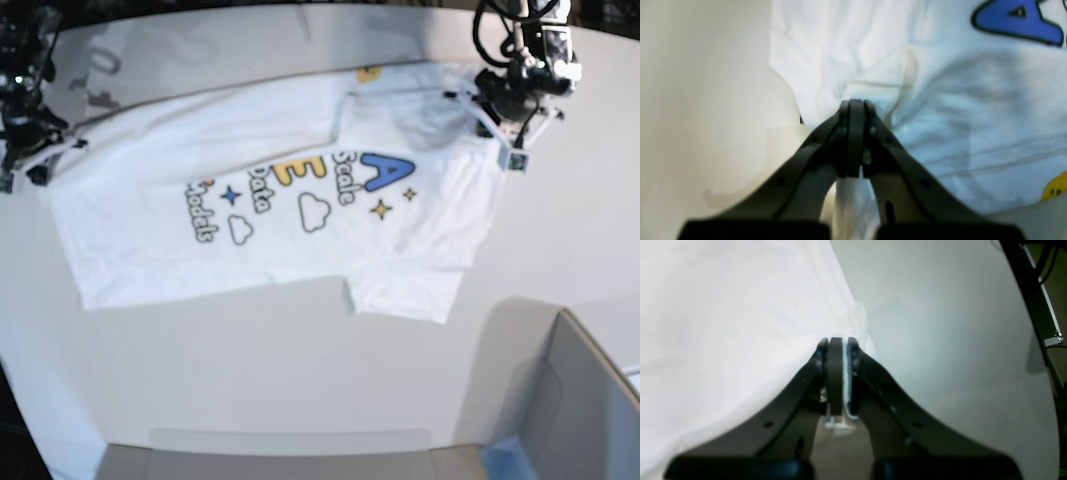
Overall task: Layout the t-shirt on the table in an organized manner, then fold the t-shirt properly
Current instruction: 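Release the edge and move the left gripper to the t-shirt hem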
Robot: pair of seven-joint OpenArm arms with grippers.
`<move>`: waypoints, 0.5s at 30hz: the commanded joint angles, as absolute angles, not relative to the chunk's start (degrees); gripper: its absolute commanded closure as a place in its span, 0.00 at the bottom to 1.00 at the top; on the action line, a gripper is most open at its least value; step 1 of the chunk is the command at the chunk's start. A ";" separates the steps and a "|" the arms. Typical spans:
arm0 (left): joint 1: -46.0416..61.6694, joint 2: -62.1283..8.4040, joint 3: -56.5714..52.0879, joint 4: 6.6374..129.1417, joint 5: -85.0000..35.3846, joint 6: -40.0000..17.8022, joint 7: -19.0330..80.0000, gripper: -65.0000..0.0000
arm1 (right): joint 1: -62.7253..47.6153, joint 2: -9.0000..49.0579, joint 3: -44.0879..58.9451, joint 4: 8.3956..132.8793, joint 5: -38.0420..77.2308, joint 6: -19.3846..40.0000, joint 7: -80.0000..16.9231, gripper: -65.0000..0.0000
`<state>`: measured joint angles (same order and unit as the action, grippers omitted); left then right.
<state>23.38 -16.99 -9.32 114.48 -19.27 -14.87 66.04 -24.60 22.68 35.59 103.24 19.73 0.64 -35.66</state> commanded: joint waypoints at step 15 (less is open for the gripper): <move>-3.47 -17.45 -6.46 113.80 -19.03 -14.90 64.92 0.77 | -23.60 22.55 37.32 106.77 19.74 0.04 -34.68 0.66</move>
<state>-2.52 -17.04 -6.68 113.47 -18.65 -14.68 65.82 -24.18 21.39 36.86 105.71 19.62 0.21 -36.25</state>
